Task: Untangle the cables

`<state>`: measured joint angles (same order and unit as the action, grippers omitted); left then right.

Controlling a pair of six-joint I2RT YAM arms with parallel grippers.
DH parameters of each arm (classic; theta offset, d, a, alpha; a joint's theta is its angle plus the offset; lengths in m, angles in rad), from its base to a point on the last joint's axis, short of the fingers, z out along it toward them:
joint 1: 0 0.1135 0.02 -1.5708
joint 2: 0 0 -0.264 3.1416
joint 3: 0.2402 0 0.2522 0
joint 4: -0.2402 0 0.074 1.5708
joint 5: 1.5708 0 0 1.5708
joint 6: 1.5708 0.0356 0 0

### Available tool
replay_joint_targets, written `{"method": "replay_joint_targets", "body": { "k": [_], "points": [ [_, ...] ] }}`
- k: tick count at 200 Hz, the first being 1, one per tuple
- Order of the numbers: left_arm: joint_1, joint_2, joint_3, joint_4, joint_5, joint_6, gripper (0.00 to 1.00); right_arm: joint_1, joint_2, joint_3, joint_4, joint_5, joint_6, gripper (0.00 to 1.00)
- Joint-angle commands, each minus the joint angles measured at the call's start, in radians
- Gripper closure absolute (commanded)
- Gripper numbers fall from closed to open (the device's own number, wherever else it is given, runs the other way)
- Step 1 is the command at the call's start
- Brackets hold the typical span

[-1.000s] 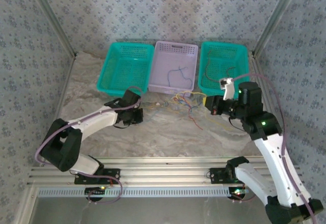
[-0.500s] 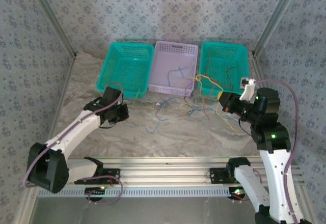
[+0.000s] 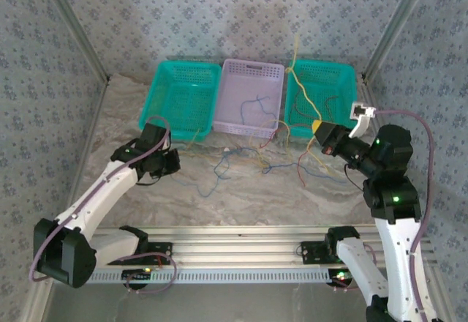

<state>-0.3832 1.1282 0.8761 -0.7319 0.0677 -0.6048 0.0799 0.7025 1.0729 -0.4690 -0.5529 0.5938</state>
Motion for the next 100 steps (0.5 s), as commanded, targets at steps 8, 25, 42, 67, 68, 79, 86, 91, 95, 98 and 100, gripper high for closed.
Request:
{"method": "replay_joint_targets", "body": {
  "k": [8, 25, 42, 67, 68, 79, 86, 91, 95, 98, 100],
  "points": [
    [0.003, -0.045, 0.086, -0.079, 0.011, 0.062, 1.00, 0.043, 0.106, 0.041, 0.115, -0.093, 0.078, 1.00],
    [0.003, -0.068, 0.097, -0.097, 0.004, 0.084, 1.00, 0.120, 0.209, 0.095, 0.117, -0.041, 0.055, 1.00],
    [0.003, -0.090, 0.089, -0.104, 0.011, 0.101, 1.00, 0.242, 0.303, 0.180, 0.117, 0.090, -0.019, 1.00],
    [0.001, -0.123, 0.062, -0.100, 0.025, 0.103, 1.00, 0.379, 0.473, 0.306, 0.178, 0.205, -0.095, 1.00],
    [0.001, -0.124, 0.061, -0.100, 0.025, 0.103, 1.00, 0.382, 0.477, 0.312, 0.181, 0.206, -0.097, 1.00],
    [0.000, -0.137, 0.057, -0.102, 0.026, 0.108, 1.00, 0.409, 0.579, 0.391, 0.193, 0.199, -0.111, 1.00],
    [0.001, -0.147, 0.055, -0.108, 0.024, 0.109, 1.00, 0.420, 0.645, 0.456, 0.191, 0.184, -0.111, 1.00],
    [0.001, -0.155, 0.057, -0.112, 0.023, 0.113, 1.00, 0.426, 0.691, 0.498, 0.193, 0.171, -0.110, 1.00],
    [0.001, -0.161, 0.057, -0.115, 0.021, 0.116, 1.00, 0.430, 0.726, 0.531, 0.190, 0.162, -0.111, 1.00],
    [0.001, -0.166, 0.057, -0.117, 0.021, 0.118, 1.00, 0.433, 0.756, 0.559, 0.187, 0.159, -0.111, 1.00],
    [0.001, -0.170, 0.056, -0.118, 0.019, 0.120, 1.00, 0.435, 0.774, 0.577, 0.185, 0.156, -0.110, 1.00]
  ]
}}
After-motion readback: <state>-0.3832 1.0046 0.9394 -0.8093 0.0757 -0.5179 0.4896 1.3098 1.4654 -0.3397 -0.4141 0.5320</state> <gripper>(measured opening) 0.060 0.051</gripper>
